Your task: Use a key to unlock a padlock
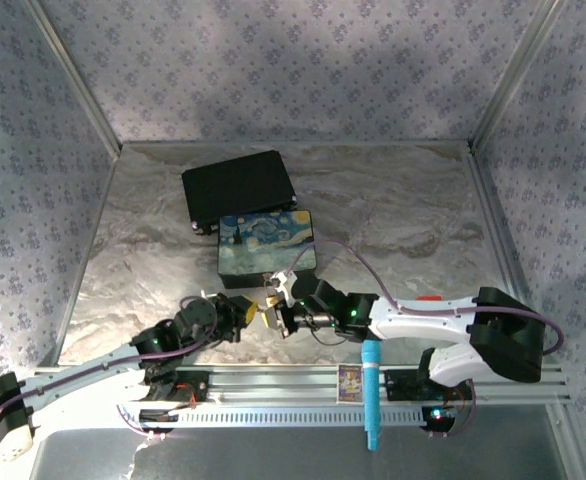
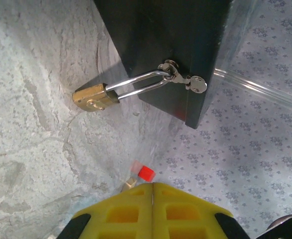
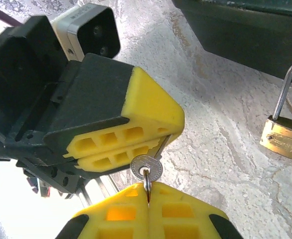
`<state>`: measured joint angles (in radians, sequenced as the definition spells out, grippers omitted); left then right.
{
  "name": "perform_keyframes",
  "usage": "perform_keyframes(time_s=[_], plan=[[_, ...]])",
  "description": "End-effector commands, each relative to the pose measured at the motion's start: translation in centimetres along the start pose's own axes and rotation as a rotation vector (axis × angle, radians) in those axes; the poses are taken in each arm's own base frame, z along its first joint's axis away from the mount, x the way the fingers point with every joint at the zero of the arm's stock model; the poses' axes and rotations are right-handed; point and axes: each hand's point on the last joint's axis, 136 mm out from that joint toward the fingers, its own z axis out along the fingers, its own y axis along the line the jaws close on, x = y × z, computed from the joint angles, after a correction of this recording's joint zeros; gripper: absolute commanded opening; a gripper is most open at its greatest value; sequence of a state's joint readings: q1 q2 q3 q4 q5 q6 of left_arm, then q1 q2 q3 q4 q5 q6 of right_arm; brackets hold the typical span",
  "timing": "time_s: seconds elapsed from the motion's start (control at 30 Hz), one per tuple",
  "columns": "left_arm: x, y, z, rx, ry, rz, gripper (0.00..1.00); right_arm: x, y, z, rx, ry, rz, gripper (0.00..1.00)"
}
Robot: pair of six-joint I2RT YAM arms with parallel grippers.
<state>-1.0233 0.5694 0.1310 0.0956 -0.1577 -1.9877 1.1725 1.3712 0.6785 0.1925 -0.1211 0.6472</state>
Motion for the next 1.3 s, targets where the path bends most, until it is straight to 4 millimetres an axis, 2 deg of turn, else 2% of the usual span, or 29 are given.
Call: perform_keyframes(time_s=[0.0,0.03,0.07,0.1,0.17,0.2,0.27,0.37,0.5,0.6,0.73,0.8,0.9,1.03,1.27], plan=[[0.1,-1.4,-0.4,0.016,-0.021,0.065,0.0,-0.8,0.2,-0.5,-0.021,-0.038,0.017,0.0],[0.2,-1.8,-0.5,0.026,-0.022,0.089,0.0,-0.8,0.0,-0.6,-0.022,-0.039,0.027,0.04],[0.3,-2.3,-0.6,0.032,-0.024,0.116,0.0,-0.9,-0.1,-0.8,-0.026,-0.042,0.038,0.15],[0.4,-2.9,-0.7,0.043,-0.029,0.153,0.0,-1.0,-0.2,-1.0,-0.03,-0.048,0.048,0.34],[0.3,-4.6,-1.1,0.064,-0.07,0.286,0.0,-1.8,-0.7,-1.9,-0.011,-0.089,0.081,0.81],[0.2,-5.3,-1.3,0.069,-0.09,0.349,0.0,-2.2,-1.4,-2.5,0.019,-0.12,0.1,0.98],[0.0,-6.8,-1.5,0.094,-0.129,0.481,0.0,-3.3,-2.2,-3.9,0.042,-0.172,0.122,0.99],[0.2,-8.3,-1.1,0.159,-0.13,0.557,0.0,-5.0,-2.6,-6.1,0.026,-0.263,0.15,0.99],[1.4,-10.6,-0.9,0.274,-0.123,0.671,0.0,-7.6,-0.8,-8.6,-0.175,-0.374,0.243,0.98],[2.3,-12.1,-1.0,0.373,-0.113,0.697,0.0,-9.2,1.4,-9.8,-0.315,-0.422,0.281,0.94],[3.7,-14.1,-1.7,0.481,-0.083,0.707,0.0,-9.7,2.4,-9.8,-0.366,-0.431,0.293,0.87],[4.1,-14.7,-2.1,0.515,-0.072,0.699,0.0,-9.8,2.3,-9.4,-0.382,-0.435,0.306,0.76],[4.4,-15.4,-2.5,0.549,-0.065,0.681,0.0,-10.2,3.1,-9.2,-0.442,-0.446,0.302,0.66],[4.7,-15.7,-2.5,0.57,-0.043,0.649,0.0,-10.1,4.0,-8.6,-0.473,-0.432,0.281,0.57],[5.1,-16.0,-2.3,0.583,-0.025,0.627,0.0,-9.9,3.7,-8.2,-0.479,-0.44,0.287,0.38]])
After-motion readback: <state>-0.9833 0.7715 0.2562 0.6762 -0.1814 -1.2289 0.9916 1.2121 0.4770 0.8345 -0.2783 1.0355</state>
